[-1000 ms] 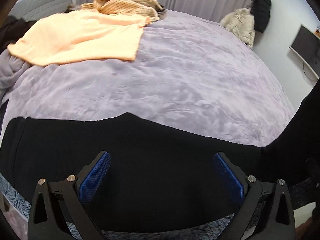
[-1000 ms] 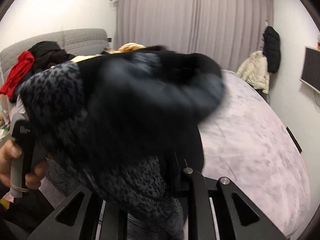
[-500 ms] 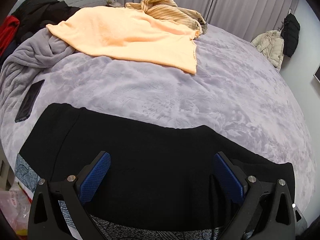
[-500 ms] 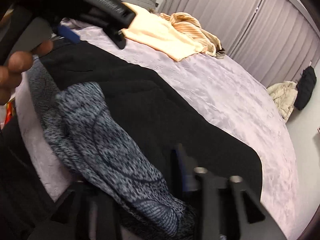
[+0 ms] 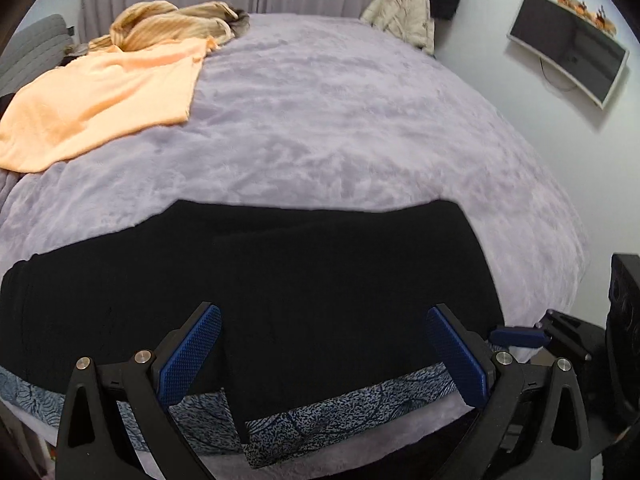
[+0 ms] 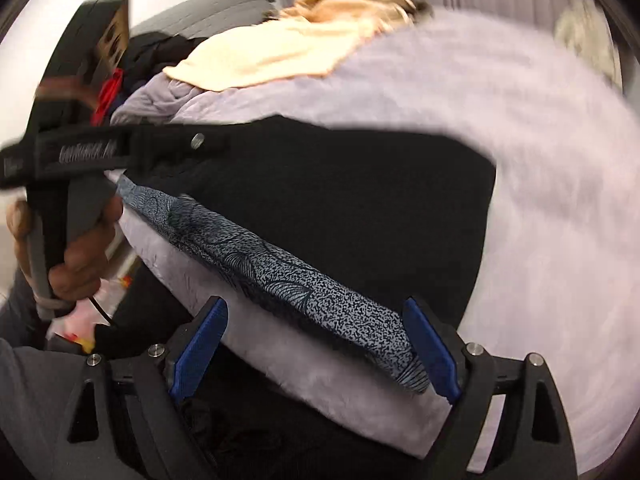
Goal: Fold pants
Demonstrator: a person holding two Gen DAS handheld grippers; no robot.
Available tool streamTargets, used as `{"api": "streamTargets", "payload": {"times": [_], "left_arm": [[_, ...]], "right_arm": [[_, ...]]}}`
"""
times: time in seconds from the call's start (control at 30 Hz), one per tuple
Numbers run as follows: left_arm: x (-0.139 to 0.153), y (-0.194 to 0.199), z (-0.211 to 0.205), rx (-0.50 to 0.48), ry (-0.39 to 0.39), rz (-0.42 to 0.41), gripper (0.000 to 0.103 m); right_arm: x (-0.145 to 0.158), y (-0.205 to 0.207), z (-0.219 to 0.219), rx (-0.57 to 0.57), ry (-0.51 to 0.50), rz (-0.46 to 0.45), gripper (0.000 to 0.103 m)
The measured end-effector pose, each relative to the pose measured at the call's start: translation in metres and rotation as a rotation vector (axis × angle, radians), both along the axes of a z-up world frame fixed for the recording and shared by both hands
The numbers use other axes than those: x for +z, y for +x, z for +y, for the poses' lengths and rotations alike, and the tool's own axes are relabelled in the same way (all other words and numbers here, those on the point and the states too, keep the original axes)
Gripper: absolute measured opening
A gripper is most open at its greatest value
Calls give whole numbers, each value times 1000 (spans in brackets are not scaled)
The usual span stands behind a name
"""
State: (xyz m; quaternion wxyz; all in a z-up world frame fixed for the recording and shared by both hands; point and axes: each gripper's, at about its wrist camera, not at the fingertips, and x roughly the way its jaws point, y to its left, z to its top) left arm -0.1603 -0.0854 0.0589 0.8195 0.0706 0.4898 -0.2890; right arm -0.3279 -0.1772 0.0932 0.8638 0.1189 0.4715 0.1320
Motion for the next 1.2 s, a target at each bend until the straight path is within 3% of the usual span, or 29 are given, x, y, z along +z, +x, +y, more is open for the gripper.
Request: {"api": "streamTargets", "payload": {"times": [0.1,0.23,0.4,0.63,0.73,0.83,0.97,1.07,1.2], "left_arm": [[-39,3,-8,35,154,17,103],[-48,12,6,81,74,73,103],[-53,9,3,96,95,44,103],[-54,4,-1,132,110,23,103],[-56,9,-6,135,112,30,103],[-54,15,-7,137,115,49,103],[-53,25,-5,147,115,79,103],[-49,30,-1,164,114,94,103],[-30,43,3,219,113,12,103]], "right_arm": [[-15,-7,-1,5,59,4,93],[-2,2,1,91,26,-11,94],[14,29,-16,144,61,-88,94],[-13,83,-35,203,100,-43,94],[-5,101,-37,203,46,-61,94],[-8,92,-49,207,-3,-53,94],[-13,54,-37,199,-225,-26,94],[-13,18,-24,181,-334,-34,96],[-14,-3,-16,187,-396,-13,97]]}}
